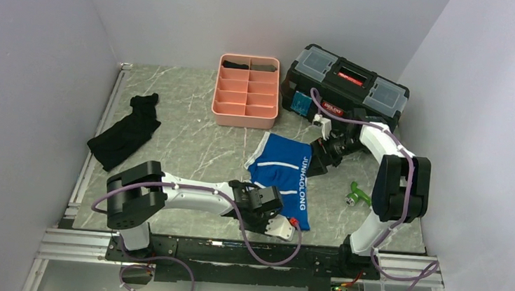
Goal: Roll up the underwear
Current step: Fold the underwear at the center of the board.
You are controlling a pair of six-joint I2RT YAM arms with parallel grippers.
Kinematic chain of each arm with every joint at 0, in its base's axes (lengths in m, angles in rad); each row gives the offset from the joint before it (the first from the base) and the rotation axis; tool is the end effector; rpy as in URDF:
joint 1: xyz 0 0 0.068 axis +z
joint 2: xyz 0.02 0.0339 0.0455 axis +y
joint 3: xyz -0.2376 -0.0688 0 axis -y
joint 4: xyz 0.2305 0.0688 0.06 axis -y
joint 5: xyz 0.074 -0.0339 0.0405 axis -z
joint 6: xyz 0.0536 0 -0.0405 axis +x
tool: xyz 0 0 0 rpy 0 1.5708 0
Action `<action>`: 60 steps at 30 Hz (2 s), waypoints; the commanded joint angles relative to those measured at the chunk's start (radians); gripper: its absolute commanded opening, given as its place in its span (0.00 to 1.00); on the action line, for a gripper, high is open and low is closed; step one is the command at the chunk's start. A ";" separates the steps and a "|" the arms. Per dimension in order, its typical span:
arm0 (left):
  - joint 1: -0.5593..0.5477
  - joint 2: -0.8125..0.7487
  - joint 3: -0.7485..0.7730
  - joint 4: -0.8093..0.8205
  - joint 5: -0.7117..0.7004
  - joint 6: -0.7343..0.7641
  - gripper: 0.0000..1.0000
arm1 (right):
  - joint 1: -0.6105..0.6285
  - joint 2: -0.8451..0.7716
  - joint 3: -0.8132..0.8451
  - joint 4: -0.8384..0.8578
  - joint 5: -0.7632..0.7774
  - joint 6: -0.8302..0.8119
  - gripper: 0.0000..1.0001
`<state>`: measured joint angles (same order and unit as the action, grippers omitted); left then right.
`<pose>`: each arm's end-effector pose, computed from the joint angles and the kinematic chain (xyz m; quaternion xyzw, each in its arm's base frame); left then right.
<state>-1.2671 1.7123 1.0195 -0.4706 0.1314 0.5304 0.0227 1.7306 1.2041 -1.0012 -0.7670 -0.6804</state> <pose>0.0889 -0.3070 0.1309 0.7730 0.5980 -0.1327 0.1652 0.2912 0.0438 0.1716 -0.3268 0.8677 0.3476 0.1397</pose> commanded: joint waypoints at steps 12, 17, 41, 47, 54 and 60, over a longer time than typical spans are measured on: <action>0.043 0.017 0.084 -0.141 0.223 0.014 0.05 | -0.077 -0.199 -0.095 -0.075 -0.002 -0.154 0.91; 0.152 0.049 0.128 -0.199 0.375 0.019 0.00 | -0.099 -0.309 -0.162 -0.144 -0.010 -0.266 0.91; 0.554 0.390 0.463 -0.485 0.889 0.061 0.00 | 0.268 -0.621 -0.452 0.011 0.141 -0.247 0.83; 0.555 0.419 0.482 -0.501 0.899 0.064 0.00 | 0.382 -0.640 -0.469 0.053 0.177 -0.183 0.82; 0.561 0.429 0.492 -0.513 0.905 0.067 0.00 | 0.478 -0.628 -0.477 0.075 0.225 -0.146 0.82; 0.570 0.449 0.505 -0.526 0.926 0.067 0.00 | 0.564 -0.620 -0.485 0.103 0.279 -0.096 0.82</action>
<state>-0.7082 2.1418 1.4914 -0.9707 0.9962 0.5648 0.5407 1.1076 0.7277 -0.9463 -0.5312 -0.8246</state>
